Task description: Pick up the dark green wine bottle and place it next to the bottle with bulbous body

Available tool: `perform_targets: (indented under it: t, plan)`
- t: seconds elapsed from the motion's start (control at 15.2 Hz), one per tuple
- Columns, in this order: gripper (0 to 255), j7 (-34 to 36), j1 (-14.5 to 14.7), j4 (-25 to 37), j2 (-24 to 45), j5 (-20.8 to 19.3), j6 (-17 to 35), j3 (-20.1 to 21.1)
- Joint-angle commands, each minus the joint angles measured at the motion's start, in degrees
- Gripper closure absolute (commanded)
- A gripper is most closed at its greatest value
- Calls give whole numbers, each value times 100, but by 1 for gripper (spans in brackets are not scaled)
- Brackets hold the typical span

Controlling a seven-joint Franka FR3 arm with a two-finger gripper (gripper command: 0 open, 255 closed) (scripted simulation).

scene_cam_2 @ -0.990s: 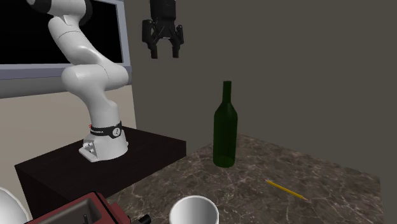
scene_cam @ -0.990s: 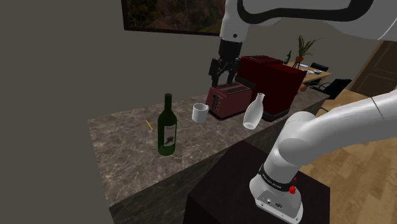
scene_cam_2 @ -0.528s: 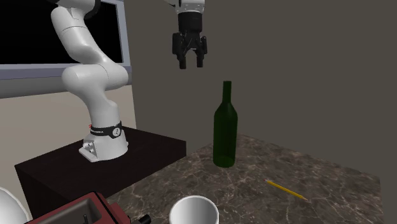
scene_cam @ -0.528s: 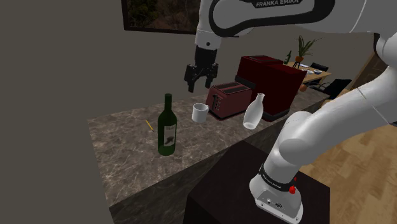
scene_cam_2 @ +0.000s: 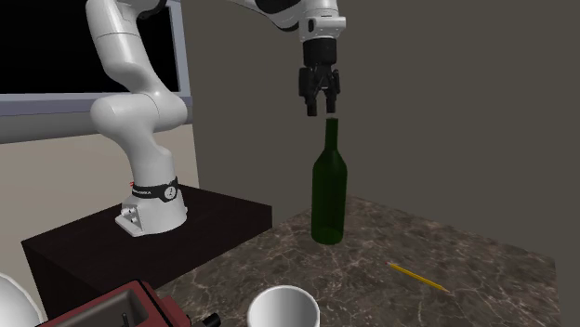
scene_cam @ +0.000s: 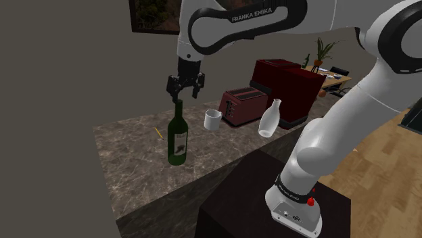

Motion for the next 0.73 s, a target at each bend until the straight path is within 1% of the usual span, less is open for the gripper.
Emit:
perform_targets:
  t: [0.0, 0.46, 0.66]
  plan:
    - [0, 132, -2, 222, 302, -101, 143, 89]
    - [0, 167, -8, -127, 501, -145, 686, 113]
    - [0, 171, -9, -153, 520, -150, 731, 115]
